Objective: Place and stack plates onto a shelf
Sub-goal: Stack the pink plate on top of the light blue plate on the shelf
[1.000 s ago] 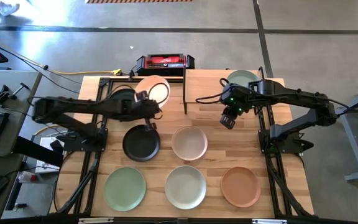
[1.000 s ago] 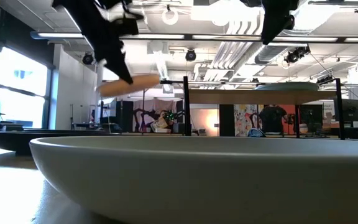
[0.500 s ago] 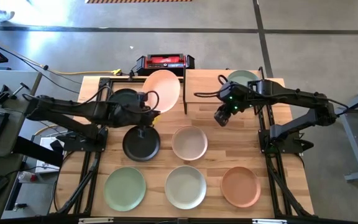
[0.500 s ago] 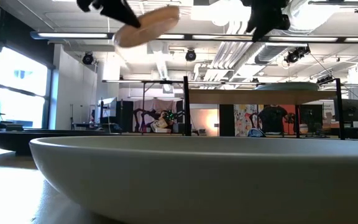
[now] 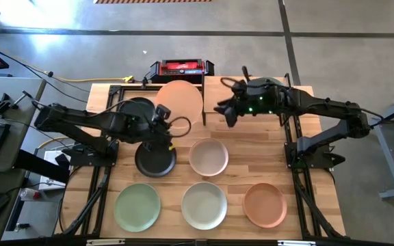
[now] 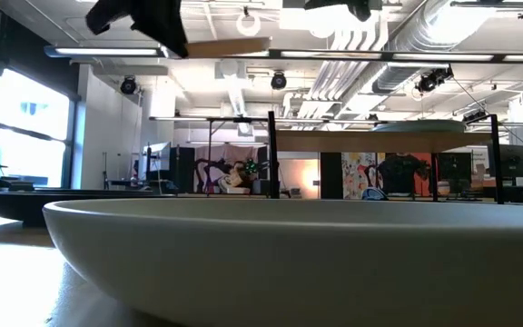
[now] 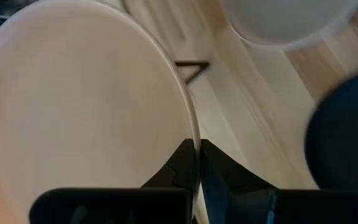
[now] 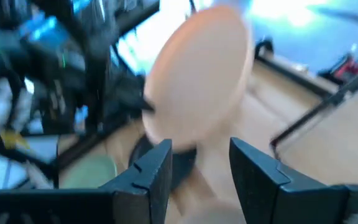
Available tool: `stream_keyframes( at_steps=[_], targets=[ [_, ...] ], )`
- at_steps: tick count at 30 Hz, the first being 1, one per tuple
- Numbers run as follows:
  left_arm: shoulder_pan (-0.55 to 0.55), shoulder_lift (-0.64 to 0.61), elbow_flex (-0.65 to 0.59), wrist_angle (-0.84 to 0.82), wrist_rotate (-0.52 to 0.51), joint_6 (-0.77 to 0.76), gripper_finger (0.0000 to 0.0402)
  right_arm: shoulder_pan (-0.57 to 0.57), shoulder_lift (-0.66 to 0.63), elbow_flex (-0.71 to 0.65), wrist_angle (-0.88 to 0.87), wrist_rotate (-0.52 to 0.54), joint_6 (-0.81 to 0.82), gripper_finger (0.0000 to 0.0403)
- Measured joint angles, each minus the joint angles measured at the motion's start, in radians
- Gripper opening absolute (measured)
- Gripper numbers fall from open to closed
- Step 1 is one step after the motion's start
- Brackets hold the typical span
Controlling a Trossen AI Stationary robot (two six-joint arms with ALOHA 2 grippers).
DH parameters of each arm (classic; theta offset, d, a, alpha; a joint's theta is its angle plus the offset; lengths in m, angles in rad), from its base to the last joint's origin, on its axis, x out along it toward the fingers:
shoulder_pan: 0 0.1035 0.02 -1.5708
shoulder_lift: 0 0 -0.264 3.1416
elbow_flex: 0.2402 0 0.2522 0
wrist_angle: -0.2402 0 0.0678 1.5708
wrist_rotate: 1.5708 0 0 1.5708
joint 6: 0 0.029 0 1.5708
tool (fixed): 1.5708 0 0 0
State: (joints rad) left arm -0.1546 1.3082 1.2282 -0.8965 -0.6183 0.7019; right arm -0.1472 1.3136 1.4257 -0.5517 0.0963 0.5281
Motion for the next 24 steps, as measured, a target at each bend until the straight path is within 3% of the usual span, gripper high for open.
stream_keyframes(
  at_steps=[3, 13, 24],
  targets=[
    [-0.016, 0.026, 0.000, -0.043, -0.001, 0.033, 0.0003, -0.011, 0.000, 0.000, 0.032, 0.059, 0.021, 0.0138],
    [-0.066, 0.120, 0.000, -0.074, -0.044, 0.071, 0.0003, -0.004, 0.069, 0.000, -0.059, 0.072, 0.103, 0.0138],
    [-0.111, 0.129, 0.000, -0.070, -0.099, 0.060, 0.0003, 0.049, 0.171, 0.000, -0.069, 0.139, 0.143, 0.0138]
  ],
)
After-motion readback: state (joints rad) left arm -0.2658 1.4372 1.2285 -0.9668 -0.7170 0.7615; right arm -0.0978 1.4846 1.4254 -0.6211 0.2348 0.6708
